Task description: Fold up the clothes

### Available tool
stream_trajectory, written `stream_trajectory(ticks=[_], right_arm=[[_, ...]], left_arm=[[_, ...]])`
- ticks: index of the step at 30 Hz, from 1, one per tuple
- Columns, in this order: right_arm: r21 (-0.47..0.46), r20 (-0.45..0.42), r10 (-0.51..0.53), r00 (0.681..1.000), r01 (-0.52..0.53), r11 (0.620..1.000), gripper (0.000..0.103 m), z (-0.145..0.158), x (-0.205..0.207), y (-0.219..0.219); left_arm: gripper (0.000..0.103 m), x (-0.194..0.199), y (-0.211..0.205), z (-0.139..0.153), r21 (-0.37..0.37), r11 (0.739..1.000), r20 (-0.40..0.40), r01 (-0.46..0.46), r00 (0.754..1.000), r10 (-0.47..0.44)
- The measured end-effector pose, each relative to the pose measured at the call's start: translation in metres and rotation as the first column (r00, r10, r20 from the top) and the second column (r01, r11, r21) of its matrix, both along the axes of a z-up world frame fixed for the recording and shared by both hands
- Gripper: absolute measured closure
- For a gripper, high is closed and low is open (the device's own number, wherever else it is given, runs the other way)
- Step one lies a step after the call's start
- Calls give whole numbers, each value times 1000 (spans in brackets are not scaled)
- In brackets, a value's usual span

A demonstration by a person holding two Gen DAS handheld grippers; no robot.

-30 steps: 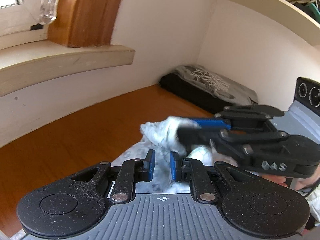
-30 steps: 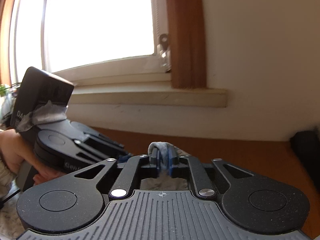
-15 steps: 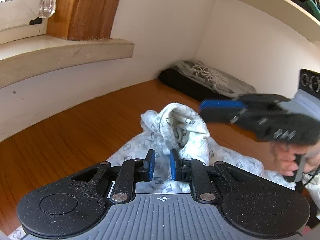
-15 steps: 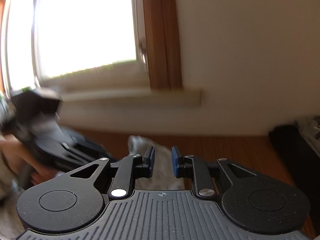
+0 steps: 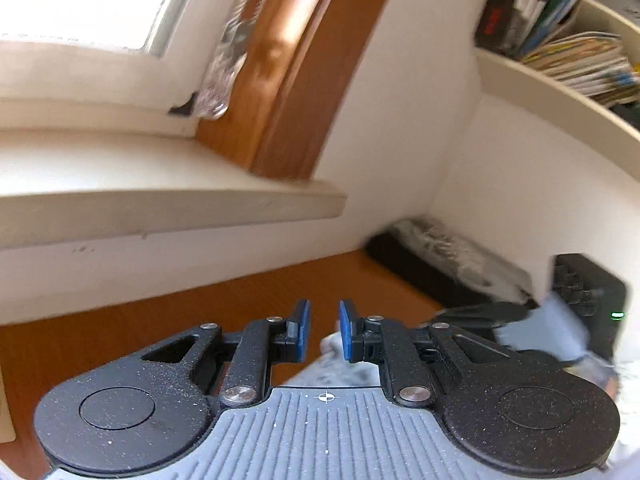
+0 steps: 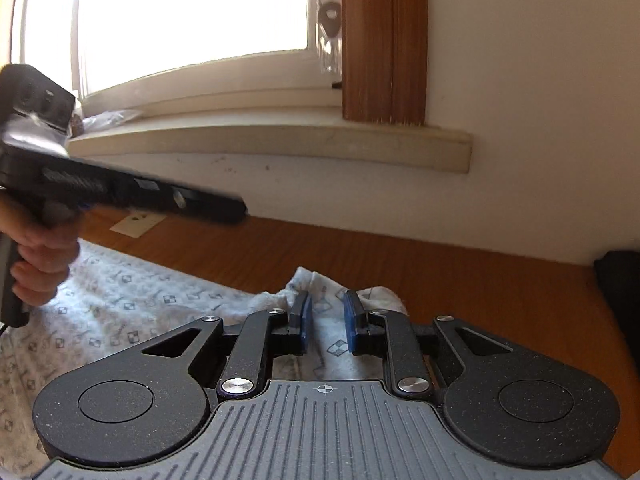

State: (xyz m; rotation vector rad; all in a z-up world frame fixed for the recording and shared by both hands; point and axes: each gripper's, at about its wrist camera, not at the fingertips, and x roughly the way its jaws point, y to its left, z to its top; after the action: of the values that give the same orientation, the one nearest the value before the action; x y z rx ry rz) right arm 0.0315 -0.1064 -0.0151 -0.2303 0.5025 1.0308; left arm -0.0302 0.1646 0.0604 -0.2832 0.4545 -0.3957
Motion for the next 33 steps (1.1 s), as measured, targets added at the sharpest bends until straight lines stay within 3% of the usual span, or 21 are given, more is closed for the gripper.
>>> stream_trajectory(ticks=[5,12,15,21,25,29,33], right_arm=[[64,-47,-16,999,19,998,83,14,4,-21],[55,7,-52,999,52,997,83,36,-9,-110],[57,9,-41,999,41,998,83,37,-33,-146],[100,-43,-46,998,50,994,83,1,-84,-193],[134,-49,-61,997,67,989,82,-23,-102,-199],[220,-73,-48,996,63,973,79,-30,-103,-204],[196,-35,-46,998,52,979,79,-36,-108,-199]], left_arm=[[87,2,-33,1,82,995,-8,47,999,-47],[87,11,-90,-2,228,967,-55,115,993,-105],[87,25,-92,-12,336,940,-113,68,993,-32],[85,35,-78,-32,329,942,-168,62,986,-6],[84,36,-73,-38,308,950,-167,55,986,-3],[83,34,-65,-39,282,958,-166,51,986,-4],[82,37,-65,-40,283,958,-166,40,986,8]])
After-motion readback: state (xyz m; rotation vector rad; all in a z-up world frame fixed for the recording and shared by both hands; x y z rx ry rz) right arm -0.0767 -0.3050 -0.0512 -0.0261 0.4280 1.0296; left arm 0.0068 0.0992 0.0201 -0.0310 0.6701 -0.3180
